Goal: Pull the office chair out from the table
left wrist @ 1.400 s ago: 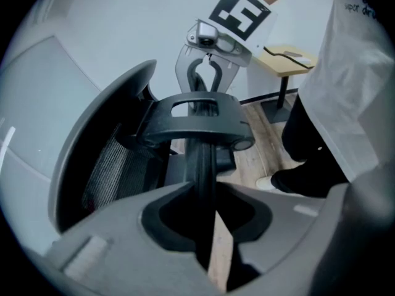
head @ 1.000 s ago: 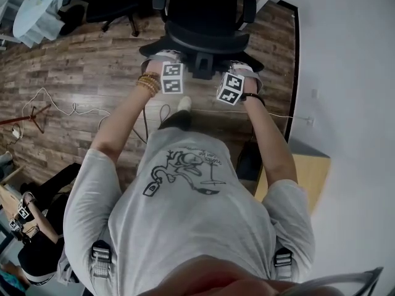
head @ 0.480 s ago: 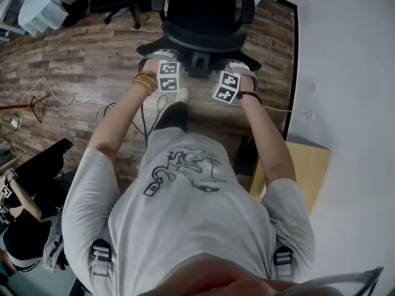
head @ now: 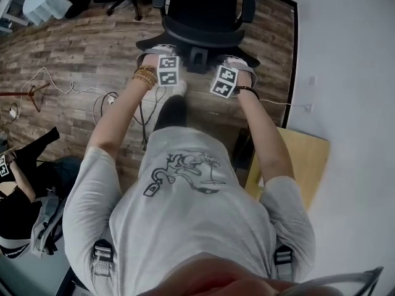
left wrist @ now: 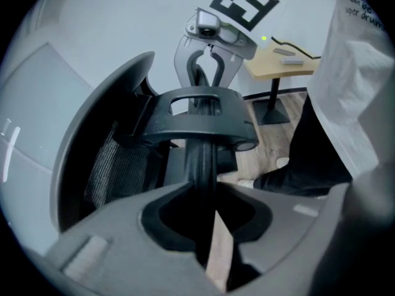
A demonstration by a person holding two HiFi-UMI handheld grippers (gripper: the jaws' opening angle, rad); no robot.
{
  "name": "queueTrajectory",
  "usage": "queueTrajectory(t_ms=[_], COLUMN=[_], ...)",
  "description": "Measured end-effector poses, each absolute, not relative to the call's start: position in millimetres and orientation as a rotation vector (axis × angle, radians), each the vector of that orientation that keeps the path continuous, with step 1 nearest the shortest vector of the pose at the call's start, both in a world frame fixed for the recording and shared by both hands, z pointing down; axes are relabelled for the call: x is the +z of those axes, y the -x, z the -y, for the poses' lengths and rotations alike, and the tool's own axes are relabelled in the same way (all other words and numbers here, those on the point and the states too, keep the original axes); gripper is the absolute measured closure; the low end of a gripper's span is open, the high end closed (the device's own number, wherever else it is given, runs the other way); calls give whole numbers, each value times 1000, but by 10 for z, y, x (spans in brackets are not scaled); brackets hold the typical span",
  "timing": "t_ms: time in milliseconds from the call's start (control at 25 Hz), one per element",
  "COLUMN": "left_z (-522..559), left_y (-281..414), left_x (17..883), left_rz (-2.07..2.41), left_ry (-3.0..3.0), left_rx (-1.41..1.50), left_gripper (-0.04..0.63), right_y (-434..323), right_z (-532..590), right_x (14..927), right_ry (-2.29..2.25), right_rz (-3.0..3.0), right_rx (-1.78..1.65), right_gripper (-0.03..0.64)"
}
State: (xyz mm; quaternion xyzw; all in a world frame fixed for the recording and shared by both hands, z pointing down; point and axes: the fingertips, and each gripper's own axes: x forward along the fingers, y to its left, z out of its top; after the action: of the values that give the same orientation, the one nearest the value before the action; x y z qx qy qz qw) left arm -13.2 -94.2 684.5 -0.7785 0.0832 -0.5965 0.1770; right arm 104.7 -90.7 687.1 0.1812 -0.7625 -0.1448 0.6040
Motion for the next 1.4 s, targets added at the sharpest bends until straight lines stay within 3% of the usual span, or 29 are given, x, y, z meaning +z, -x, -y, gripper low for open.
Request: queueTrajectory(t_ms=[640,1400], left_z=[-56,-425], left_y=[157,153], left_x=[7001,6857], left_rz=[-246,-216], left_ry=[2177,2160], left_rx=[-1693,-1649], left_gripper=[499,502], right_y=[-1013,-1018], right_z=[-161,-559], right_x=[7027,6905], right_ry=[-448,-452], right_rz=[1775,1772], right_rx=[-336,-326], right_gripper=[511,511])
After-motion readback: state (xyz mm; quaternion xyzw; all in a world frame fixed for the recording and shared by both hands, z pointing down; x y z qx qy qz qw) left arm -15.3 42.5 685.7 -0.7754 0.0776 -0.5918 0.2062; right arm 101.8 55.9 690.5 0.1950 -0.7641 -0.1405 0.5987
